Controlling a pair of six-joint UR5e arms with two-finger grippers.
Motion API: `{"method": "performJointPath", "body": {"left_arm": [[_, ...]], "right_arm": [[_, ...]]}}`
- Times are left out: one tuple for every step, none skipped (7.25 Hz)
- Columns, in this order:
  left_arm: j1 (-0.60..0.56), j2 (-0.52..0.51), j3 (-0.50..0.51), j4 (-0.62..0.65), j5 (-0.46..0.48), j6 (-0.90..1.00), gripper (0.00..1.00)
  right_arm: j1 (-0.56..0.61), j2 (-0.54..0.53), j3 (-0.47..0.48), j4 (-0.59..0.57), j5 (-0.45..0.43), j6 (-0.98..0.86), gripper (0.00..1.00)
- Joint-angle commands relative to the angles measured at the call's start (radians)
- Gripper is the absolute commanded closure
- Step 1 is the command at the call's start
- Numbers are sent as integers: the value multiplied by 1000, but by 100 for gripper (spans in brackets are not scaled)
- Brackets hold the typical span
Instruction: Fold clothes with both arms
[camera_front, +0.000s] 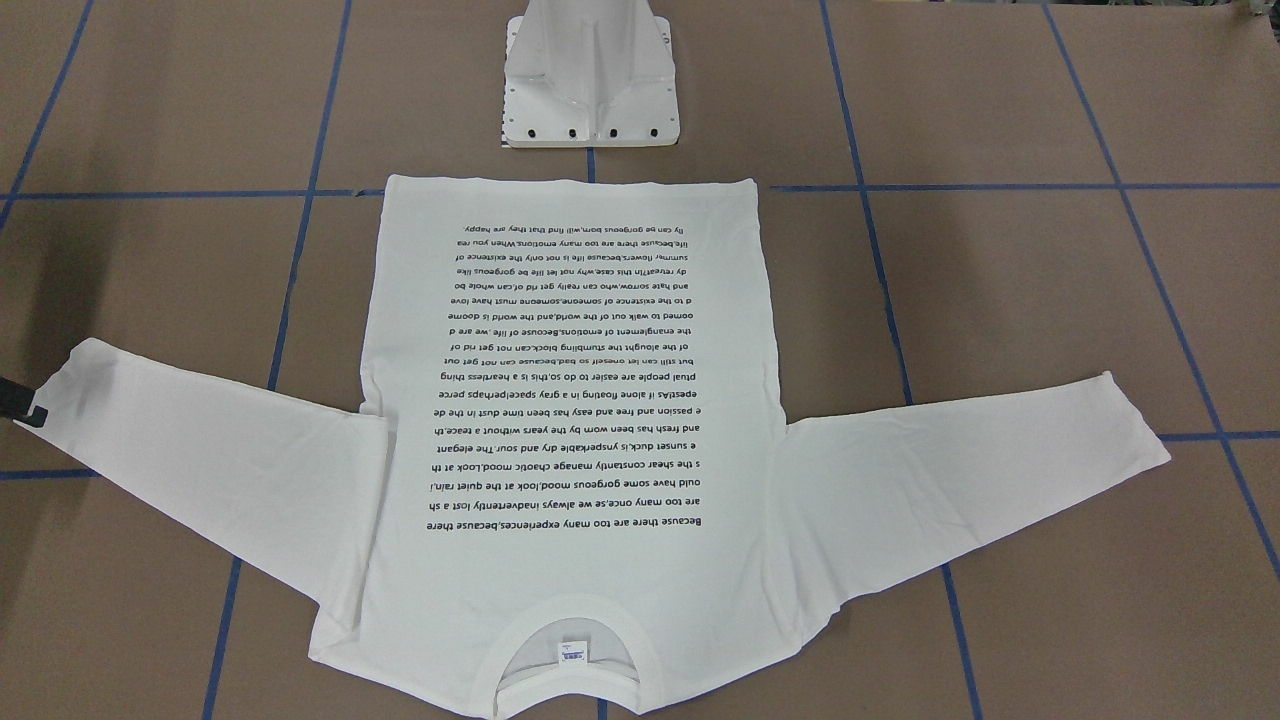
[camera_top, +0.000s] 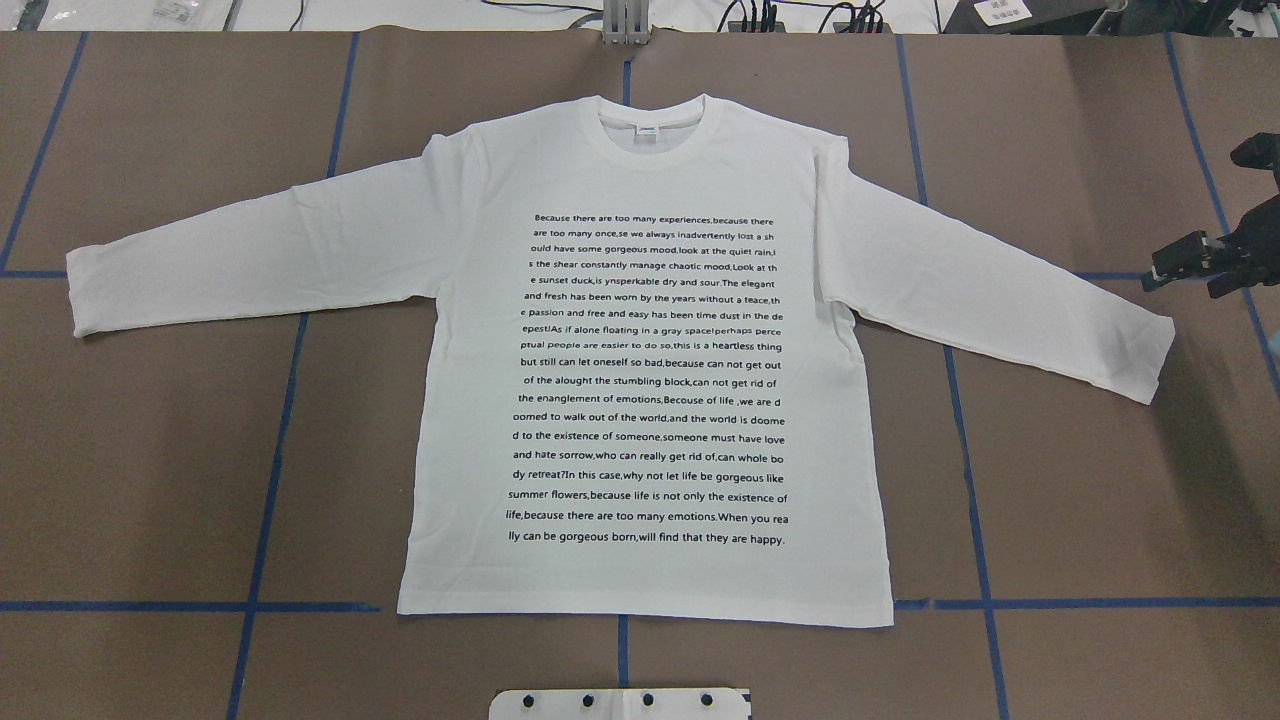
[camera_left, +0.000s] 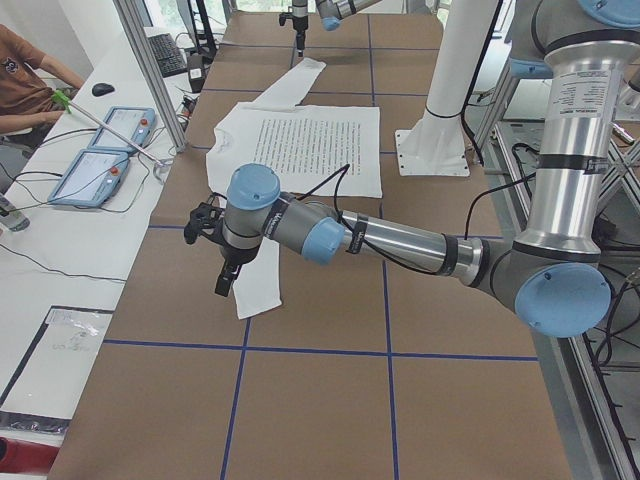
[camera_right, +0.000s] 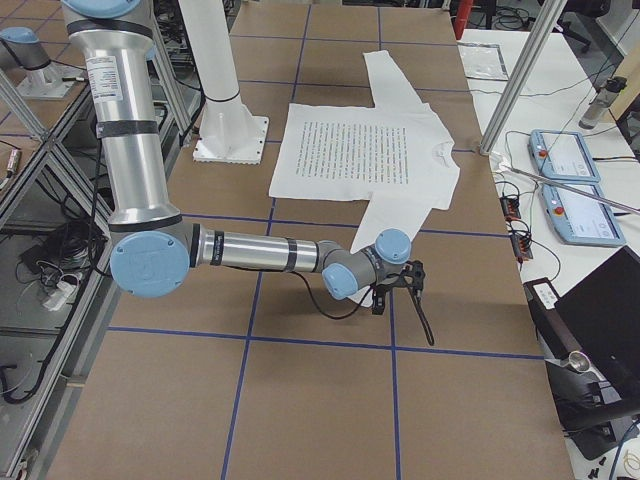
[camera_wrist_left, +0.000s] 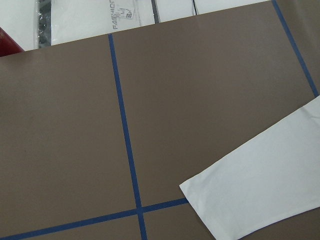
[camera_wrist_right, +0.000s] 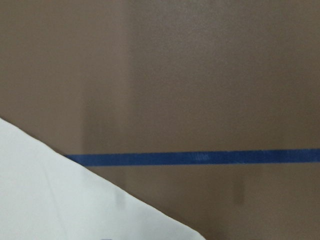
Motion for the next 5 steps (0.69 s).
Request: {"method": "performJointPath", "body": {"left_arm": [[0,-2,-1,1,6,-5,0],[0,-2,-1,1,6,-5,0],[0,1,-6,1,7,-3,0],[0,1,-7,1,6,-3,0],[-2,1,-7,1,7,-3,0]], "right_arm": [[-11,-3,-22,2,-2,2,13],[-14,-3,-37,2,-2,2,26],[-14,-3,-42,2,-2,2,39],[-14,-3,-42,2,-2,2,60],[-14,-3,-44,2,-2,-3,100]]}}
